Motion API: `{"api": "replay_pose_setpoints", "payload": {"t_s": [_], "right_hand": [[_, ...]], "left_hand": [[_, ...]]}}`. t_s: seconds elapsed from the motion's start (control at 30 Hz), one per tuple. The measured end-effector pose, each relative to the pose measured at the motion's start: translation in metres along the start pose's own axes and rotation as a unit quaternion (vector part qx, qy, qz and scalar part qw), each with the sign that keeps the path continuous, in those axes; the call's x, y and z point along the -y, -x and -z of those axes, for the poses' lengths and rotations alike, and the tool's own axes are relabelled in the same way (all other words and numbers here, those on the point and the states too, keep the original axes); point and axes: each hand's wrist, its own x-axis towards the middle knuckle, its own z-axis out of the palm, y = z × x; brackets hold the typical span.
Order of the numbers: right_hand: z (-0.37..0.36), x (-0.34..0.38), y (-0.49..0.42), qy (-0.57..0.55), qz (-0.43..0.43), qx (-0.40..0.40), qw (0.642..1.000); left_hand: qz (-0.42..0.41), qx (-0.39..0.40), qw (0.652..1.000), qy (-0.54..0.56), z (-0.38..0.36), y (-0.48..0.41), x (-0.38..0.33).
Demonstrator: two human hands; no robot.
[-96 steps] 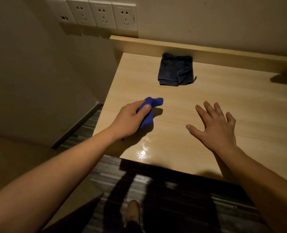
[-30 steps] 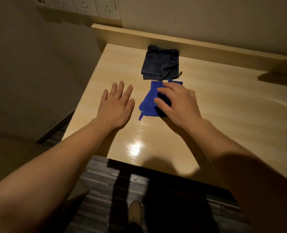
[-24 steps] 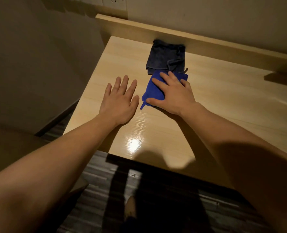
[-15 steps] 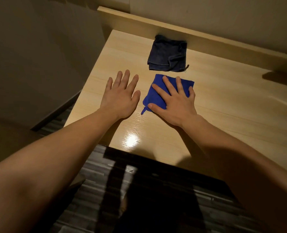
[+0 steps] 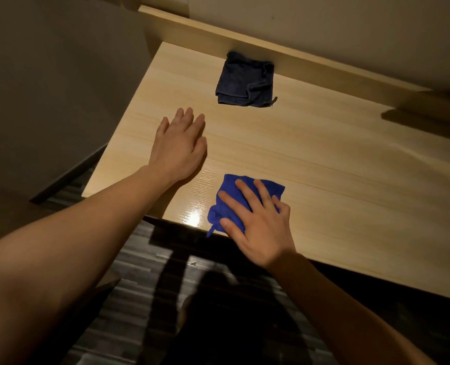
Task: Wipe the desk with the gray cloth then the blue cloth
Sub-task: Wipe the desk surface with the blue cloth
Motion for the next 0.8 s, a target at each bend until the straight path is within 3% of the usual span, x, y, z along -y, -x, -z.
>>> {"api": "replay_pose_setpoints", "payload": {"t_s": [0.23,0.37,0.43,0.57,0.7,0.8], "right_hand": [[0.011,-0.001,0.032,0.025,0.077,-0.071,0.994],[0.032,-0.015,0.029,-0.059,0.087,-0.060,0.993],[0.048,-0.029,0.017,-0.102,0.069,-0.099,0.987],[0.083,-0.081,-0.046,-0.103,-0.009,-0.154,0.983],[0.102,-0.140,-0.135,-0.004,-0.038,-0.179,0.983],[0.102,-0.167,-0.187,0.041,-0.036,-0.135,0.989]], "left_hand": [[0.004,0.043,0.999,0.030,-0.021,0.003,-0.057],[0.053,0.068,0.996,-0.001,-0.037,0.000,-0.069],[0.053,0.072,0.995,-0.047,-0.045,0.001,-0.070],[0.050,0.063,0.993,-0.083,-0.049,0.002,-0.070],[0.053,0.054,0.993,-0.092,-0.050,0.003,-0.072],[0.056,0.046,0.993,-0.090,-0.051,0.003,-0.073]]}}
